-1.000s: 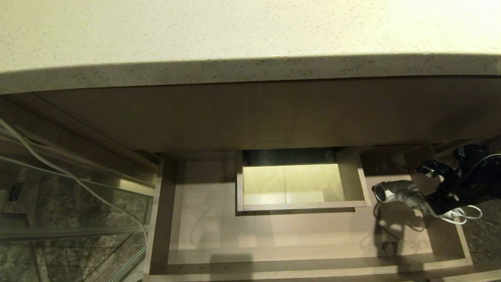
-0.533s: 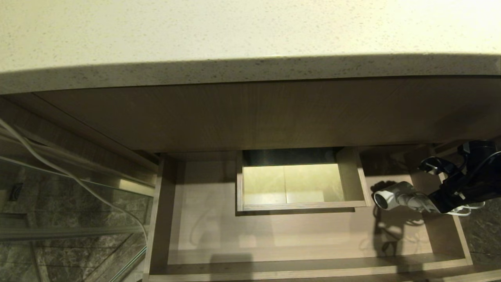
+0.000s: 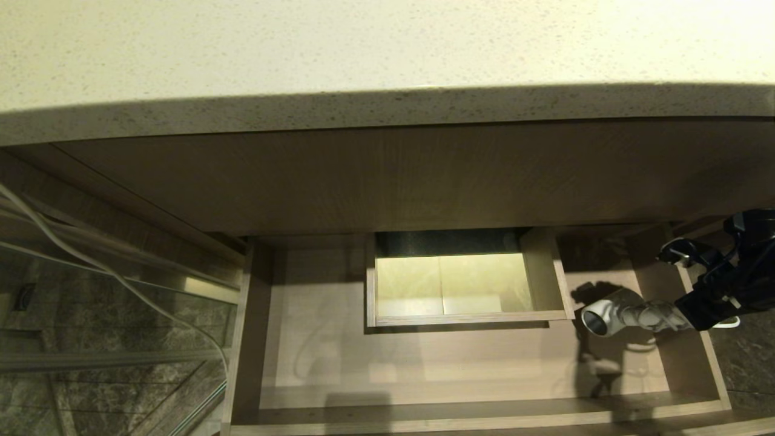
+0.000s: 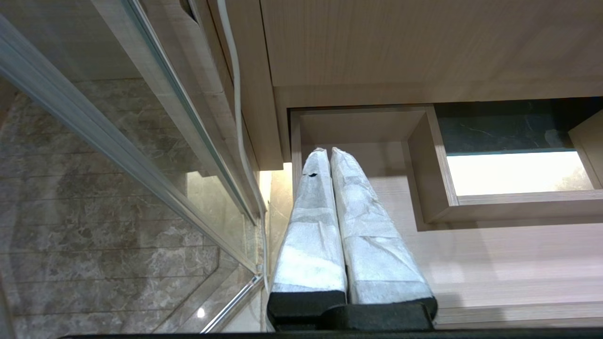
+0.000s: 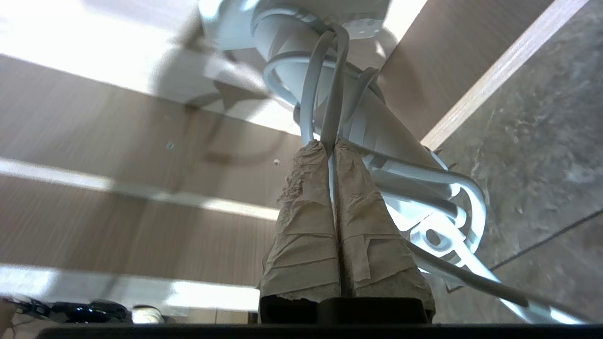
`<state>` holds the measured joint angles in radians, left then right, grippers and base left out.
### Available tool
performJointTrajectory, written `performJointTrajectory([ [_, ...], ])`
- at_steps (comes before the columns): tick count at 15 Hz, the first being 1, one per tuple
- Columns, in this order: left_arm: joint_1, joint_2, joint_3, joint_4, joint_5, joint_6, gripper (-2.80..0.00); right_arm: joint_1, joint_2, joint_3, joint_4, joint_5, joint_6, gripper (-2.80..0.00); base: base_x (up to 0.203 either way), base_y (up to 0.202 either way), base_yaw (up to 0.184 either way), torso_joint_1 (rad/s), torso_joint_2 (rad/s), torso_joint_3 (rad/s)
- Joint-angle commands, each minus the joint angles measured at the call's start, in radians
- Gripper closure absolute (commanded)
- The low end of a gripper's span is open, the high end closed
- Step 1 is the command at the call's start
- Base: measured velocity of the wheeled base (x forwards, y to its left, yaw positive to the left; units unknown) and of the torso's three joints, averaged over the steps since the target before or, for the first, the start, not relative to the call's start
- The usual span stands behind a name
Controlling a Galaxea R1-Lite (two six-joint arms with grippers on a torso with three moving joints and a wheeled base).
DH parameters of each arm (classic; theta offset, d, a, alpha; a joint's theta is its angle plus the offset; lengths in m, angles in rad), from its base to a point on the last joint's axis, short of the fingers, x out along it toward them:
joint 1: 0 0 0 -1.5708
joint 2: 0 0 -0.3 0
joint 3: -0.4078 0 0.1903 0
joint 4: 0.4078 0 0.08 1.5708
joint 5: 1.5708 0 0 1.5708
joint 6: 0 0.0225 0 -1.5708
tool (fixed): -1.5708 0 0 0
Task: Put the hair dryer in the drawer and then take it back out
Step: Take the hairdryer out
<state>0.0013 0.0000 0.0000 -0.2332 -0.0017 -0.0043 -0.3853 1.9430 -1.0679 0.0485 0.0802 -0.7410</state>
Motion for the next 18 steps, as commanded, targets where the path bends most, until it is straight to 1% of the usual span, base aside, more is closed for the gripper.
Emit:
performJointTrajectory([
  [1,0.000,0.000,0.040,-0.002,0.000,0.000,0.00,-0.001,-0.061,0.034,0.001,0.001,-0.017,0.00,0.000,0.000,0.000,0.000,0.00,0.000],
  [4,0.000,0.000,0.040,-0.002,0.000,0.000,0.00,-0.001,-0.114,0.059,0.022,0.001,-0.027,0.00,0.000,0.000,0.000,0.000,0.00,0.000],
  [7,0.000,0.000,0.040,-0.002,0.000,0.000,0.00,-0.001,-0.193,0.066,0.088,0.001,-0.031,0.00,0.000,0.000,0.000,0.000,0.00,0.000],
  [9,0.000,0.000,0.040,-0.002,0.000,0.000,0.00,-0.001,-0.244,0.076,0.107,0.000,-0.036,0.00,0.000,0.000,0.000,0.000,0.00,0.000],
  [11,0.000,0.000,0.040,-0.002,0.000,0.000,0.00,-0.001,-0.285,0.082,0.122,0.000,-0.049,0.00,0.000,0.000,0.000,0.000,0.00,0.000],
  [18,0.000,0.000,0.040,-0.002,0.000,0.000,0.00,0.000,-0.471,0.084,0.238,-0.004,-0.085,0.00,0.000,0.000,0.000,0.000,0.00,0.000],
])
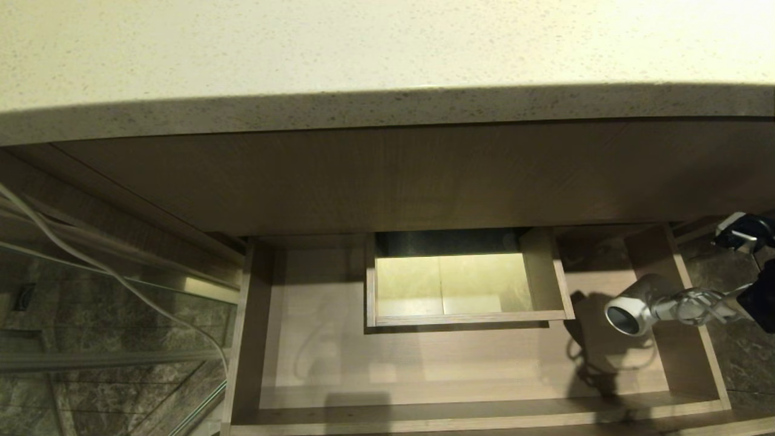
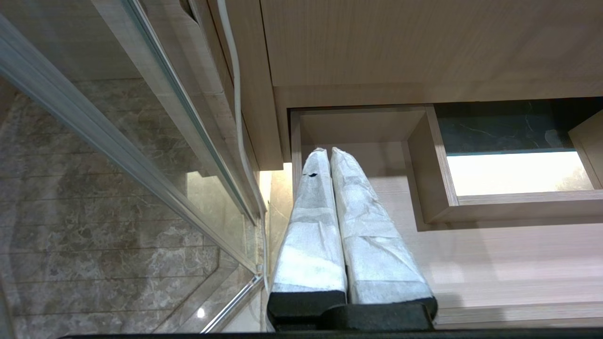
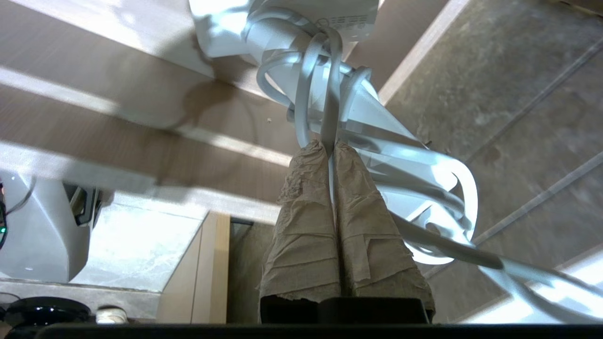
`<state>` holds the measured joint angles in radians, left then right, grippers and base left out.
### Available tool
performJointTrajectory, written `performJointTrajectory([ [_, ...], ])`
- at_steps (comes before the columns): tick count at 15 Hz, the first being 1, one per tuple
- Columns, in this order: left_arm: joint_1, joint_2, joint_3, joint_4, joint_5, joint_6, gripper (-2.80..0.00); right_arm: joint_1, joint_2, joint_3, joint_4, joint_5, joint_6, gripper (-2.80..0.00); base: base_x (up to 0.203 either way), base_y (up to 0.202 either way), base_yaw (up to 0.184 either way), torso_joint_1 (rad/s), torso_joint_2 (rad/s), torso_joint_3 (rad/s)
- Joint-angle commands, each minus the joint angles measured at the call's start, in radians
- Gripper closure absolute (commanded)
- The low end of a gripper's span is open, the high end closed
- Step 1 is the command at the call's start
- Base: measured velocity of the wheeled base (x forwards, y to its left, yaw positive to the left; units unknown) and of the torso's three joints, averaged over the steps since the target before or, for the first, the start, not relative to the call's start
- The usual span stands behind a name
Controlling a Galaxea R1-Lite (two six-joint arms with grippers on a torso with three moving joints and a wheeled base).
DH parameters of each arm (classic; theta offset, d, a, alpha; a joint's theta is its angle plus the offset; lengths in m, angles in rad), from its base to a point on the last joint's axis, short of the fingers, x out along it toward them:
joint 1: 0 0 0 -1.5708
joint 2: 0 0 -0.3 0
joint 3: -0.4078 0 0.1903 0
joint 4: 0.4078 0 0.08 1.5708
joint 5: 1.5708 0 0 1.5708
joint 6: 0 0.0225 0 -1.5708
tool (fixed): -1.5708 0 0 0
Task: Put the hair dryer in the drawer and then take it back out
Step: Take the hairdryer out
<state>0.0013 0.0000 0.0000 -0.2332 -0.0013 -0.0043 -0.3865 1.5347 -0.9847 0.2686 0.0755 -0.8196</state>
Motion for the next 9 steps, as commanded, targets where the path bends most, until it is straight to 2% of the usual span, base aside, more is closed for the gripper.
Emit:
performJointTrajectory([
  [1,0.000,0.000,0.040,-0.002,0.000,0.000,0.00,0.001,-0.091,0.002,0.049,0.000,-0.008,0.00,0.000,0.000,0.000,0.000,0.00,0.000],
  [9,0.000,0.000,0.040,-0.002,0.000,0.000,0.00,0.001,-0.344,0.076,0.173,-0.005,-0.058,0.00,0.000,0.000,0.000,0.000,0.00,0.000],
])
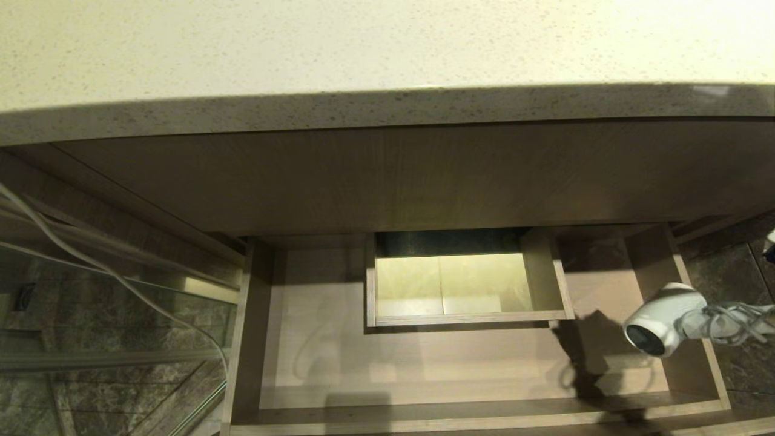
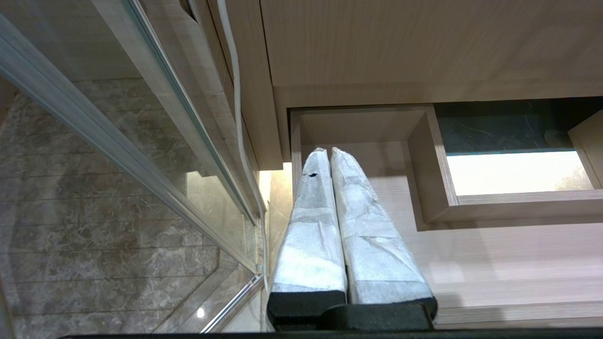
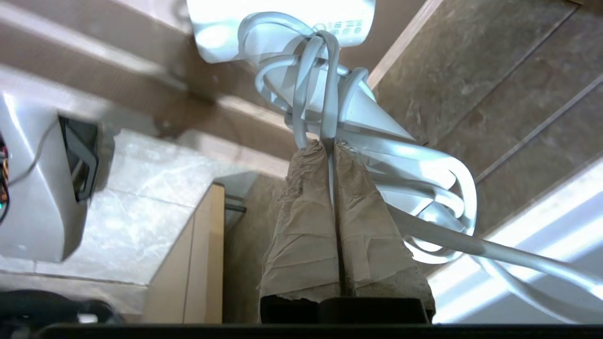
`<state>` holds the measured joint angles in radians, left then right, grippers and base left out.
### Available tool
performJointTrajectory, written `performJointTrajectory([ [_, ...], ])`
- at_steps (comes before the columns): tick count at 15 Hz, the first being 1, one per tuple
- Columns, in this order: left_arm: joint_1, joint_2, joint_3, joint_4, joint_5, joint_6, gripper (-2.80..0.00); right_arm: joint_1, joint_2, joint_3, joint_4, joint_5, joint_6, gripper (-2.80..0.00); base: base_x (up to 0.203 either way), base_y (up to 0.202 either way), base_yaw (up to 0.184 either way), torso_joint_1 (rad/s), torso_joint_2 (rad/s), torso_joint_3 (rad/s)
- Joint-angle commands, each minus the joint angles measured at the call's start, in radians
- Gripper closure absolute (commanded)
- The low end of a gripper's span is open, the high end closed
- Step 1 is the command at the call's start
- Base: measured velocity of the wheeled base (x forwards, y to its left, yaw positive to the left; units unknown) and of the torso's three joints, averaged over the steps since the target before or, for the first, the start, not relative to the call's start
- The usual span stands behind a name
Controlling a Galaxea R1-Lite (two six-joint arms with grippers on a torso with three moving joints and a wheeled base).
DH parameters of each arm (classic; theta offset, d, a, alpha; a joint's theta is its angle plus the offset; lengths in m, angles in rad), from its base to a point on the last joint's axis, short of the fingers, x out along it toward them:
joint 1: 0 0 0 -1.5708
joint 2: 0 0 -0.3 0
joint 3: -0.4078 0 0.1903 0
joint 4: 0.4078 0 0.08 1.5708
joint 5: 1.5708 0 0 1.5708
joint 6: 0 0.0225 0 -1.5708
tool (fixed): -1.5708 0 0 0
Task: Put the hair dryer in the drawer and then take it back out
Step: Take the hairdryer out
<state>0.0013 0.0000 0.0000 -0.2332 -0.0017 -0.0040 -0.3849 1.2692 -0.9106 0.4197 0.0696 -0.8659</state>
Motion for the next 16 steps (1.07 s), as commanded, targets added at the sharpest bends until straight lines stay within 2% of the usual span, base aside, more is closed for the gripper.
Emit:
performJointTrajectory([
  [1,0.000,0.000,0.040,-0.002,0.000,-0.001,0.00,0.000,-0.102,-0.004,0.032,0.001,-0.017,0.00,0.000,0.000,0.000,0.000,0.00,0.000],
  [5,0.000,0.000,0.040,-0.002,0.000,-0.001,0.00,0.002,-0.127,-0.109,0.051,0.002,-0.025,0.00,0.000,0.000,0.000,0.000,0.00,0.000],
  [9,0.000,0.000,0.040,-0.003,0.000,-0.001,0.00,0.007,-0.164,-0.249,0.147,0.007,-0.078,0.00,0.000,0.000,0.000,0.000,0.00,0.000],
  [11,0.000,0.000,0.040,-0.002,0.000,-0.001,0.00,0.014,-0.192,-0.261,0.195,0.009,-0.103,0.00,0.000,0.000,0.000,0.000,0.00,0.000],
  [16,0.000,0.000,0.040,-0.002,0.000,-0.001,0.00,0.015,-0.182,-0.247,0.238,-0.012,-0.105,0.00,0.000,0.000,0.000,0.000,0.00,0.000],
])
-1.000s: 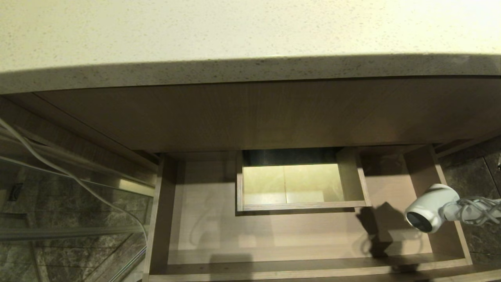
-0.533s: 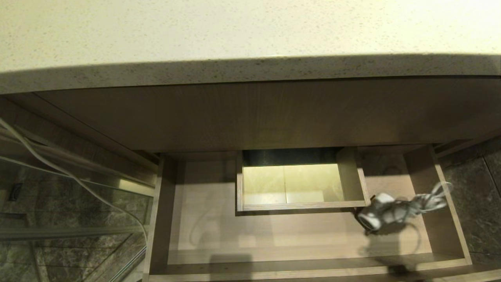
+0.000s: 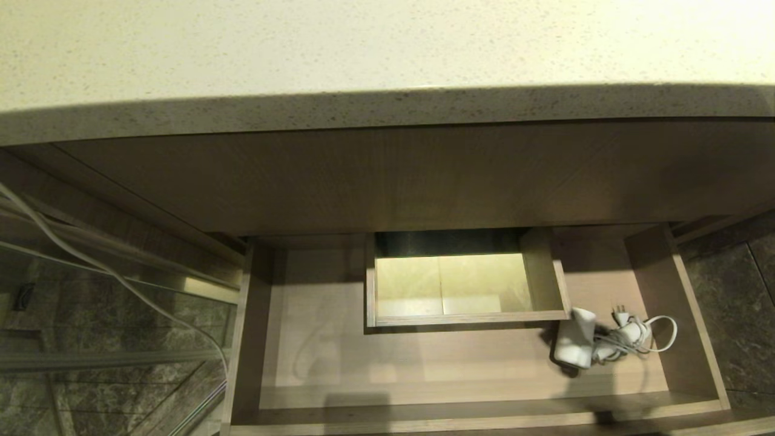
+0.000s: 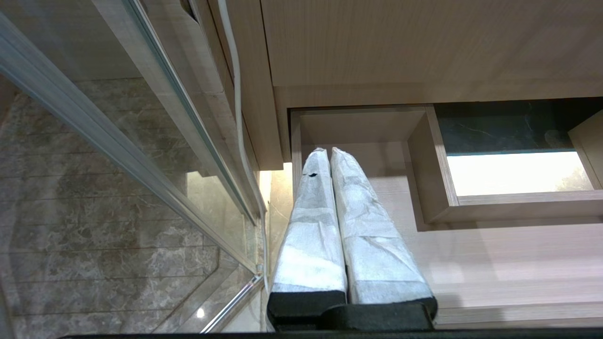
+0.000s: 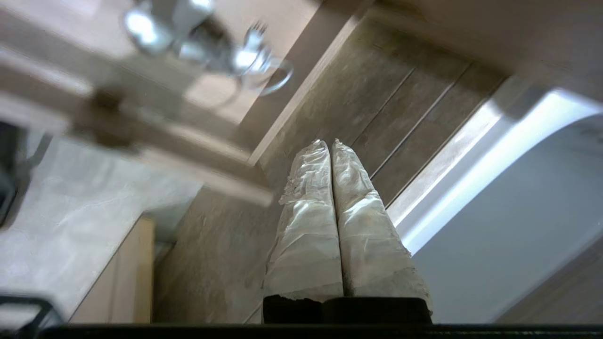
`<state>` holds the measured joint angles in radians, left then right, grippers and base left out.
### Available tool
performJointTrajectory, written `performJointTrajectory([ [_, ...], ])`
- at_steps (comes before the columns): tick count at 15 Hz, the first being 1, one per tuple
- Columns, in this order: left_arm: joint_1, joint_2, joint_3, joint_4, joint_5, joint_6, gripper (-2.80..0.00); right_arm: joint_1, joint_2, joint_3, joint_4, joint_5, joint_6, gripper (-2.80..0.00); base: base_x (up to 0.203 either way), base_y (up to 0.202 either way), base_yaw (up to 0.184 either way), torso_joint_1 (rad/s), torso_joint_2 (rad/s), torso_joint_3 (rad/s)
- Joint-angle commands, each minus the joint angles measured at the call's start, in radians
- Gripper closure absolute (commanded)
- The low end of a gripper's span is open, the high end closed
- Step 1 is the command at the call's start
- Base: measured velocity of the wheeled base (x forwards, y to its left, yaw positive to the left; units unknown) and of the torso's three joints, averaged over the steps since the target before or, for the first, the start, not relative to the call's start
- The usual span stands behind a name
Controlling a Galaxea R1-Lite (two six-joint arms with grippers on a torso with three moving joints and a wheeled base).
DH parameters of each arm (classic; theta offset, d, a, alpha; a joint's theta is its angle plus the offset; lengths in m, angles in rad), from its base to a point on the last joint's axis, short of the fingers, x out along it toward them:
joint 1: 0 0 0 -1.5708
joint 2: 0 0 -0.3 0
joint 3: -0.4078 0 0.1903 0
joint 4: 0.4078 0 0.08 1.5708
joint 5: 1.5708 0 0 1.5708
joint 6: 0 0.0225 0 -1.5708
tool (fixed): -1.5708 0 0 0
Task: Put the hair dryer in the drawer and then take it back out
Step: Take the hairdryer out
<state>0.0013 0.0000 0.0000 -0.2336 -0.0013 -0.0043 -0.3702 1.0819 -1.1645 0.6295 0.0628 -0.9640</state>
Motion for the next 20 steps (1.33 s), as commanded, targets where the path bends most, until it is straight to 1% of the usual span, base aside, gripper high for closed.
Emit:
performJointTrajectory([
  [1,0.000,0.000,0.040,-0.001,0.000,0.000,0.00,-0.001,0.021,0.008,0.081,-0.026,-0.004,0.00,0.000,0.000,0.000,0.000,0.00,0.000],
  [2,0.000,0.000,0.040,-0.001,0.000,0.000,0.00,-0.002,0.049,0.005,0.139,-0.050,0.003,0.00,0.000,0.000,0.000,0.000,0.00,0.000],
  [4,0.000,0.000,0.040,-0.002,0.000,0.000,0.00,-0.004,0.127,-0.012,0.242,-0.067,0.023,0.00,0.000,0.000,0.000,0.000,0.00,0.000],
  [6,0.000,0.000,0.040,-0.001,0.000,0.000,0.00,-0.012,0.238,-0.056,0.282,-0.070,0.053,0.00,0.000,0.000,0.000,0.000,0.00,0.000],
  [8,0.000,0.000,0.040,-0.001,0.000,0.000,0.00,-0.016,0.364,-0.109,0.296,-0.069,0.083,0.00,0.000,0.000,0.000,0.000,0.00,0.000],
  [10,0.000,0.000,0.040,-0.001,0.000,0.000,0.00,-0.018,0.484,-0.147,0.295,-0.057,0.096,0.00,0.000,0.000,0.000,0.000,0.00,0.000],
  [12,0.000,0.000,0.040,-0.001,0.000,0.000,0.00,-0.026,0.589,-0.171,0.286,-0.008,0.098,0.00,0.000,0.000,0.000,0.000,0.00,0.000],
  [13,0.000,0.000,0.040,-0.001,0.000,0.000,0.00,-0.042,0.634,-0.211,0.283,0.007,0.090,0.00,0.000,0.000,0.000,0.000,0.00,0.000],
  [14,0.000,0.000,0.040,-0.001,0.000,0.000,0.00,-0.052,0.677,-0.252,0.285,0.019,0.075,0.00,0.000,0.000,0.000,0.000,0.00,0.000],
  [15,0.000,0.000,0.040,-0.001,0.000,0.000,0.00,-0.061,0.717,-0.279,0.288,0.060,0.055,0.00,0.000,0.000,0.000,0.000,0.00,0.000],
  [16,0.000,0.000,0.040,-0.001,0.000,0.000,0.00,-0.073,0.743,-0.285,0.289,0.158,0.031,0.00,0.000,0.000,0.000,0.000,0.00,0.000],
  [17,0.000,0.000,0.040,-0.001,0.000,0.000,0.00,-0.090,0.779,-0.286,0.288,0.214,-0.008,0.00,0.000,0.000,0.000,0.000,0.00,0.000],
  [19,0.000,0.000,0.040,-0.003,0.000,0.000,0.00,-0.126,0.846,-0.295,0.280,0.239,-0.131,0.00,0.000,0.000,0.000,0.000,0.00,0.000],
  [20,0.000,0.000,0.040,-0.001,0.000,0.000,0.00,-0.137,0.874,-0.305,0.275,0.244,-0.156,0.00,0.000,0.000,0.000,0.000,0.00,0.000],
])
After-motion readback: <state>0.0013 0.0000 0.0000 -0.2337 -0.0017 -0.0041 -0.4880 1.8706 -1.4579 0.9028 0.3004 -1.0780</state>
